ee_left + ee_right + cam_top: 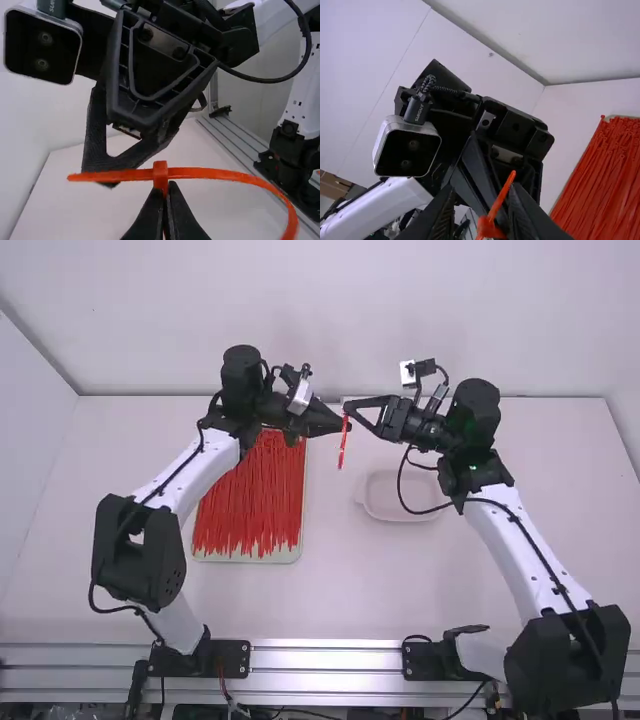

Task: Fasten the cable tie

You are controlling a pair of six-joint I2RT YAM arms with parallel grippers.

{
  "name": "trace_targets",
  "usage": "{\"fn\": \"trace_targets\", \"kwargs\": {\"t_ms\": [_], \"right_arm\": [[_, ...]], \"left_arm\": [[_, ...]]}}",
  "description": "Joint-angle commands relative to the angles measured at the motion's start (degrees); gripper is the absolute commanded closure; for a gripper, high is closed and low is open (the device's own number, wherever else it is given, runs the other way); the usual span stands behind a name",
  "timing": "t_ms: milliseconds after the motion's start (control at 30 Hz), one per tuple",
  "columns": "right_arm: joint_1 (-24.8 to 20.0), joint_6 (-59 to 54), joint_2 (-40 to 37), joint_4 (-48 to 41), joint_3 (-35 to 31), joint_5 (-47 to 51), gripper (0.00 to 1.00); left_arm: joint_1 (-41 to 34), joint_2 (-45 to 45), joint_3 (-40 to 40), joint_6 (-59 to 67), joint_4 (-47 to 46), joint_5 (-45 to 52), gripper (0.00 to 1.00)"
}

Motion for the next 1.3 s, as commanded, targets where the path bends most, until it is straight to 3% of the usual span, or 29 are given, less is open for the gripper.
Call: {"fn": "trace_targets", "kwargs": {"t_ms": [0, 267, 333, 367, 433, 833, 1267], "right_arm": [[0.24, -0.48, 0.11, 0.17, 0.28, -0.15, 0.71], [-1.03, -0.83, 0.11, -1.33, 0.26, -0.63, 0.72], [-1.33, -0.74, 0.11, -1.33, 0.26, -1.14, 0.81], [-1.31, -0.85, 0.11, -1.33, 0.26, -1.31, 0.94], [-1.14, -0.87, 0.11, -1.31, 0.26, -1.42, 1.0], [-1.25, -1.66, 0.11, -0.07, 0.28, -2.51, 1.0], [-2.6, 7.5, 0.11, 14.64, 0.39, -1.01, 1.0]], "left_arm": [[-1.09, -0.79, -0.15, -0.2, 0.79, 1.22, 0.98], [-1.38, -0.9, -0.15, 0.15, 0.72, 1.22, 0.98], [-1.38, -0.9, -0.15, 0.17, 0.72, 1.22, 0.98], [-1.38, -0.9, -0.15, 0.2, 0.72, 1.22, 0.98], [-1.38, -0.9, -0.15, 0.2, 0.81, 1.2, 0.98], [-1.49, -0.9, -0.15, -0.02, 0.46, 1.22, 0.98], [-3.08, -0.87, -0.76, 0.42, -2.47, 1.03, 0.98]]}}
